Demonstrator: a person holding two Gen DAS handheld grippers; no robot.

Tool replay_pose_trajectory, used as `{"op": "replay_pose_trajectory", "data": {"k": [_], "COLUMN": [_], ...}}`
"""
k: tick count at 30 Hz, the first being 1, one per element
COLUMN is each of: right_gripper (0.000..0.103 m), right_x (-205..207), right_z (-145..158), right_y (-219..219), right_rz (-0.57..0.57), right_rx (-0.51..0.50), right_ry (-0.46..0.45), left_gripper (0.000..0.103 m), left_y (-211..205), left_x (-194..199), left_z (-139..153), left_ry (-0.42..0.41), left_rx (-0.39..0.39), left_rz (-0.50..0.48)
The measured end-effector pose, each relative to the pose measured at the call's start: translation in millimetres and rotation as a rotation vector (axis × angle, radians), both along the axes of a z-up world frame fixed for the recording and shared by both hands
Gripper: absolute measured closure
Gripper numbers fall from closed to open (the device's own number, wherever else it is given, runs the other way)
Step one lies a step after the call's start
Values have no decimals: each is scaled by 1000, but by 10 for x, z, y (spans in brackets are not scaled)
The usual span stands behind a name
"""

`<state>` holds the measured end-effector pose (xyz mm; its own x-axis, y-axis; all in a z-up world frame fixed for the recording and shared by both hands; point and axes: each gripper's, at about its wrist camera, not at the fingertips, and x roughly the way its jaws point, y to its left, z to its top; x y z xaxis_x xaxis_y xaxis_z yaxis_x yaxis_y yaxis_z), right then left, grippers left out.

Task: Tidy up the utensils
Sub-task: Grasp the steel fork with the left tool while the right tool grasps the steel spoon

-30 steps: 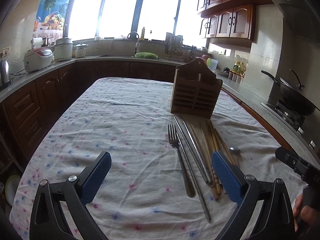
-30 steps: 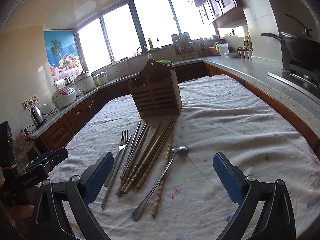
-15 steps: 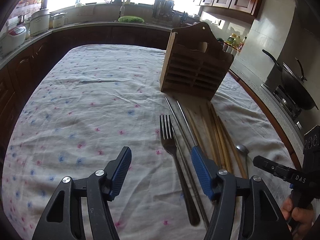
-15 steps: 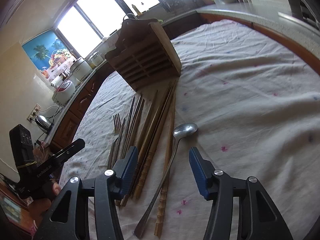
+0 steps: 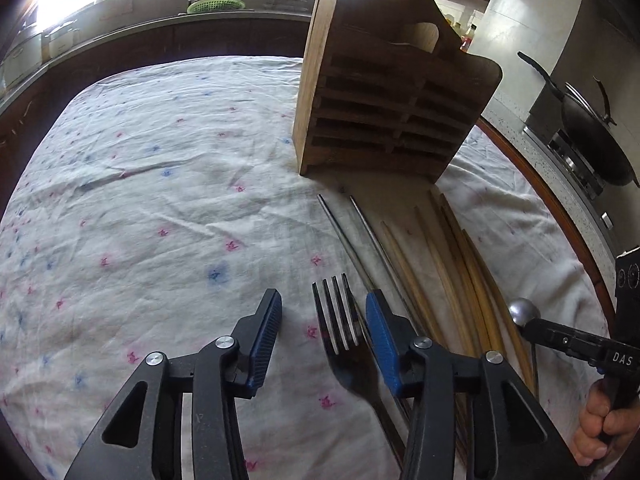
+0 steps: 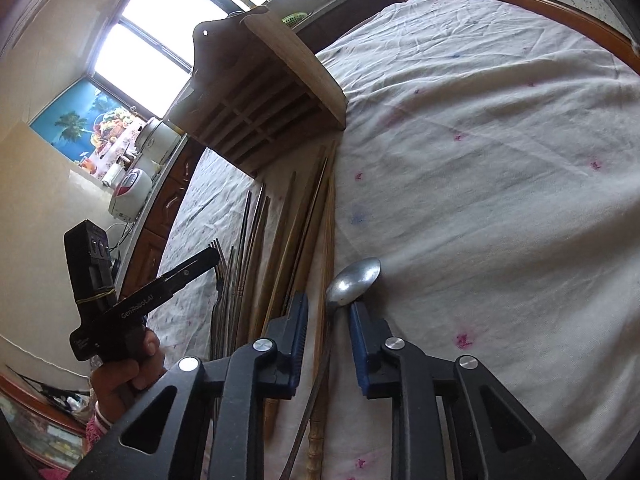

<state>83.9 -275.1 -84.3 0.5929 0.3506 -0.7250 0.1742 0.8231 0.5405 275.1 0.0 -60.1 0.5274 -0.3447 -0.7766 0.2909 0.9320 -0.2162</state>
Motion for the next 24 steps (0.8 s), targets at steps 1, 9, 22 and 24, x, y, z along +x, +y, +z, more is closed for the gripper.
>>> {"op": "replay_pose_trajectory", "data": {"k": [1, 9, 22, 24], "right_gripper": [88, 92, 101, 101], "right_x": [5, 30, -92, -114], "right_z": [-5, -20, 431, 599], "right_y": [-3, 20, 182, 217], "right_rz": [0, 25, 39, 47], "right_rx": [-4, 0, -77, -97], "right_ry": [2, 19, -116, -160], "left_gripper": [64, 102, 102, 102], "left_y": [-16, -19, 233, 292], "left_x": [23, -118, -832, -943], "left_z": [-19, -5, 678, 821], "left_ry": [-4, -9, -154, -189], "left_rx": [4, -34, -75, -87], "left_rz": [-3, -26, 21, 32]}}
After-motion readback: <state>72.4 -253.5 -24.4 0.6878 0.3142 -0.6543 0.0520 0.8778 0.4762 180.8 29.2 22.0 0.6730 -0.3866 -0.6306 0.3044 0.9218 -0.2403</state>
